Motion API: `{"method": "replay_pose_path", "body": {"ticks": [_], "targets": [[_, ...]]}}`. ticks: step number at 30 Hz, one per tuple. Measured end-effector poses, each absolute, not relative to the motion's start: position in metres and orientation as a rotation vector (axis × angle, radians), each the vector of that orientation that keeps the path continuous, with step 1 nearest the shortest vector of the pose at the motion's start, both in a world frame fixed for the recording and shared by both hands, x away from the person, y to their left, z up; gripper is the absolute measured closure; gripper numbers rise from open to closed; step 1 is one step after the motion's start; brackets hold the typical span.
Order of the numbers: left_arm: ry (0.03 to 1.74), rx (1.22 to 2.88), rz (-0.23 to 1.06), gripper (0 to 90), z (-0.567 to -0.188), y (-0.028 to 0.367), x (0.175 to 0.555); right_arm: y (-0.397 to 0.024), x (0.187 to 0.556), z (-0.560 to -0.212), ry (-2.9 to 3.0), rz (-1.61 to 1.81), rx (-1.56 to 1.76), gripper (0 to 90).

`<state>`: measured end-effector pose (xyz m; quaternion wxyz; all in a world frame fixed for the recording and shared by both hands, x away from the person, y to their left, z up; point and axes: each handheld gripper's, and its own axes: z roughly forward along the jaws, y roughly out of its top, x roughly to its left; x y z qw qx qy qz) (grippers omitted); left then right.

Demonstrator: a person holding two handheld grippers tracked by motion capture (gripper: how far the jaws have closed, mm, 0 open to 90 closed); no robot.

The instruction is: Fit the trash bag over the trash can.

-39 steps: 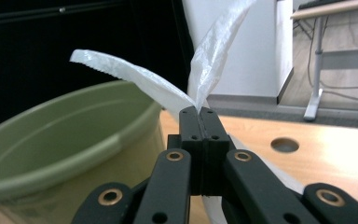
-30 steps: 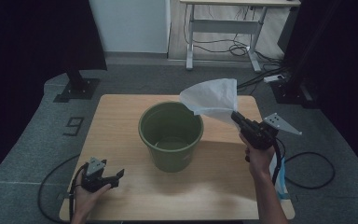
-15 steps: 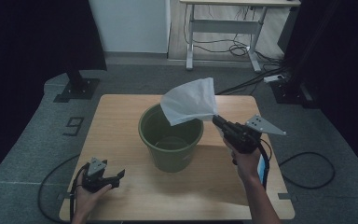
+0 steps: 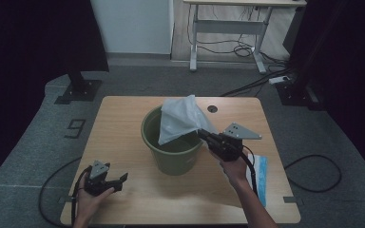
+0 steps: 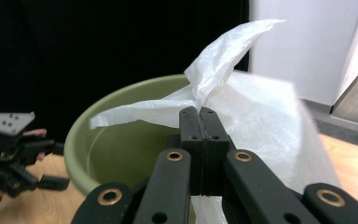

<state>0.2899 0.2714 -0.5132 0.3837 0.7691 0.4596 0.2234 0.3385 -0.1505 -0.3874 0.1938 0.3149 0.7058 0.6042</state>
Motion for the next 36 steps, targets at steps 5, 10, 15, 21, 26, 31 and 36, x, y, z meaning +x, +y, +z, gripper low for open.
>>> {"method": "replay_pose_path", "body": {"ticks": [5, 10, 15, 21, 26, 31, 36], "targets": [[1.169, 1.961, 0.569, 15.6, -0.513, 0.271, 0.289, -0.15, 0.338, -0.396, 1.999, 1.691, 0.904, 60.4], [1.171, 1.966, 0.565, 15.6, -0.514, 0.27, 0.29, -0.161, 0.327, -0.397, 1.896, 1.71, 0.922, 35.6], [1.165, 1.967, 0.565, 15.6, -0.514, 0.269, 0.29, -0.173, 0.31, -0.406, 1.881, 1.671, 0.946, 22.1], [1.16, 1.947, 0.537, 15.6, -0.513, 0.267, 0.29, -0.189, 0.298, -0.433, 1.916, 1.577, 1.008, 18.6], [1.157, 1.953, 0.541, 15.5, -0.512, 0.264, 0.291, -0.207, 0.291, -0.464, 1.925, 1.519, 1.12, 15.2], [1.171, 1.93, 0.523, 15.6, -0.511, 0.264, 0.29, -0.214, 0.283, -0.486, 1.938, 1.488, 1.193, 14.3], [1.174, 1.911, 0.502, 15.7, -0.51, 0.26, 0.292, -0.213, 0.279, -0.503, 1.953, 1.44, 1.22, 13.9]]}}
